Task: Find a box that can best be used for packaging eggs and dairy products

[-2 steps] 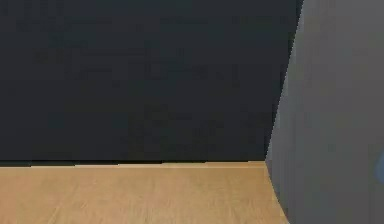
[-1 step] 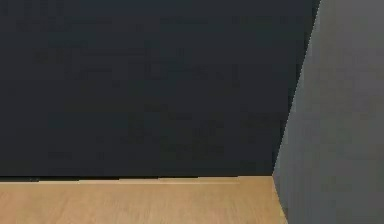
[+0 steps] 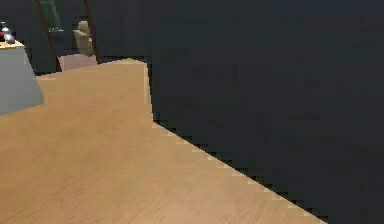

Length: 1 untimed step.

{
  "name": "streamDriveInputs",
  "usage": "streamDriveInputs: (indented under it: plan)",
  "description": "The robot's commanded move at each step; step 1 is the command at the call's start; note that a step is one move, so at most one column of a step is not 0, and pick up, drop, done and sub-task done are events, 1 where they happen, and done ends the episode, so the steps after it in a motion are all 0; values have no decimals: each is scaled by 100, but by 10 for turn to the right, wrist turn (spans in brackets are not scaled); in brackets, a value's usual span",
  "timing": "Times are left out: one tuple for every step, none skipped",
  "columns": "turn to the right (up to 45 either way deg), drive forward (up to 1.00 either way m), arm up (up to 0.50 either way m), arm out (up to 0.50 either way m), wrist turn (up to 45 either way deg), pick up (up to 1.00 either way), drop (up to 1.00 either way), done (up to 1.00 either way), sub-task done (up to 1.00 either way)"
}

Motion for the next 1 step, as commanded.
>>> streamDriveInputs:
  plan:
    - [-270,0,0,0,0,0,0,0,0]
